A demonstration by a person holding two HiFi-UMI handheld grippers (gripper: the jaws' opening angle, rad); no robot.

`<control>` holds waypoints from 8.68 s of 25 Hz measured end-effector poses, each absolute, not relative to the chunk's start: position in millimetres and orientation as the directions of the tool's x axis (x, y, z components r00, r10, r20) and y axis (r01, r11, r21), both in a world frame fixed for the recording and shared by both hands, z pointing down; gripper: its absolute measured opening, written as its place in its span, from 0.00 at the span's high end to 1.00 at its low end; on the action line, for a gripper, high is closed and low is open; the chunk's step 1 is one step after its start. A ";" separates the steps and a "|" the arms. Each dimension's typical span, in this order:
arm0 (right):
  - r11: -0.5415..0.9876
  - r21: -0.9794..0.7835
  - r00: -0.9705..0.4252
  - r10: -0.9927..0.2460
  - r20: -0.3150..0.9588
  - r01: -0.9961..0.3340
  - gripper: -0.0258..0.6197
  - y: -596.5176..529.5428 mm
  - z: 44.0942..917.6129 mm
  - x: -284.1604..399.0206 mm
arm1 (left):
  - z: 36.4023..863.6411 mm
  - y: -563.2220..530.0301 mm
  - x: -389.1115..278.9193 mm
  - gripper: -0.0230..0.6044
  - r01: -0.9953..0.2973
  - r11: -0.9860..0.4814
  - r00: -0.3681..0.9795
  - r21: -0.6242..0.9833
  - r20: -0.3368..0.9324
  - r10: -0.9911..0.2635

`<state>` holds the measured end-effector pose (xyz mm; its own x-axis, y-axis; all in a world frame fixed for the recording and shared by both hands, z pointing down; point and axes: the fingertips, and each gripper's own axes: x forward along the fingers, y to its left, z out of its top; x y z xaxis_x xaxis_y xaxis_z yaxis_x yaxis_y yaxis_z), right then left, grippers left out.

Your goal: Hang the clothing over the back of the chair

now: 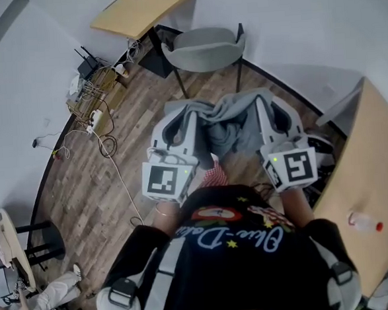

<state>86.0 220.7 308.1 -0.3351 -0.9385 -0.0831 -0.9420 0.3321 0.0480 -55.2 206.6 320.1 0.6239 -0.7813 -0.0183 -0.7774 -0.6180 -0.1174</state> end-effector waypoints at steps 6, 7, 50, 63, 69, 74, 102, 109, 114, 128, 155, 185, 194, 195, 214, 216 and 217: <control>0.328 0.055 -0.331 -0.942 -0.061 -0.943 0.95 162.5 294.4 91.8 | 308.1 145.9 -54.1 0.93 -0.785 -0.611 0.616 -0.103 -0.017 -0.788; 0.324 0.053 -0.327 -0.943 -0.058 -0.945 0.95 156.6 294.6 93.3 | 308.3 139.8 -53.0 0.93 -0.784 -0.613 0.617 -0.104 -0.017 -0.787; 0.210 0.146 -0.218 -0.975 -0.041 -0.967 0.95 -71.5 284.4 84.4 | 299.9 -95.4 -73.6 0.93 -0.729 -0.676 0.681 -0.110 -0.019 -0.732; 0.241 0.147 -0.250 -0.967 -0.047 -0.959 0.95 -128.1 280.6 100.9 | 292.5 -147.3 -61.1 0.93 -0.763 -0.638 0.644 -0.109 -0.041 -0.764; 0.276 0.145 -0.286 -0.957 -0.054 -0.950 0.95 -168.5 277.1 108.0 | 289.3 -179.0 -56.1 0.93 -0.793 -0.599 0.606 -0.112 -0.048 -0.794; 0.310 0.137 -0.320 -0.946 -0.054 -0.941 0.95 -206.2 273.4 113.8 | 287.0 -210.4 -53.5 0.93 -0.821 -0.560 0.567 -0.116 -0.040 -0.823; 0.432 0.114 -0.433 -0.901 0.019 -0.895 0.95 -299.5 313.5 132.1 | 323.7 -287.0 -41.5 0.93 -0.894 -0.420 0.418 -0.152 0.049 -0.907; 0.468 0.111 -0.466 -0.883 0.049 -0.877 0.95 -339.5 321.1 119.3 | 333.2 -322.7 -54.8 0.93 -0.907 -0.391 0.383 -0.156 0.079 -0.920; 0.475 0.126 -0.470 -0.880 0.070 -0.871 0.94 -361.0 329.6 111.2 | 341.8 -345.2 -64.7 0.93 -0.907 -0.390 0.378 -0.159 0.100 -0.920; 0.371 0.070 -0.359 -0.923 0.139 -0.926 0.94 -373.2 359.5 112.7 | 378.9 -367.0 -58.7 0.93 -0.866 -0.487 0.466 -0.112 0.172 -0.868; 0.319 0.129 -0.276 -0.922 0.272 -0.939 0.94 -404.4 422.9 109.6 | 448.7 -398.7 -69.3 0.93 -0.841 -0.538 0.529 0.046 0.276 -0.803; 0.378 0.058 -0.334 -0.871 0.359 -0.924 0.93 -390.1 456.1 105.2 | 481.6 -374.8 -72.6 0.92 -0.879 -0.474 0.449 0.044 0.409 -0.795; 0.409 0.060 -0.355 -0.849 0.392 -0.911 0.89 -380.6 465.9 101.4 | 467.0 -372.5 -70.0 0.92 -0.881 -0.472 0.446 0.024 0.374 -0.813; 0.410 0.064 -0.353 -0.846 0.400 -0.910 0.89 -380.0 466.1 101.6 | 466.2 -371.9 -70.2 0.92 -0.882 -0.471 0.445 0.026 0.377 -0.812; 0.459 0.064 -0.331 -0.724 0.605 -0.886 0.79 -345.9 498.2 117.0 | 471.3 -353.1 -59.3 0.92 -0.880 -0.475 0.447 0.030 0.392 -0.804; 0.452 0.071 -0.322 -0.728 0.605 -0.889 0.79 -344.4 495.6 120.0 | 470.6 -351.5 -57.6 0.92 -0.878 -0.478 0.451 0.031 0.392 -0.802; 0.445 0.072 -0.317 -0.733 0.603 -0.893 0.79 -344.0 494.6 122.1 | 470.7 -350.6 -56.5 0.92 -0.877 -0.480 0.452 0.031 0.393 -0.801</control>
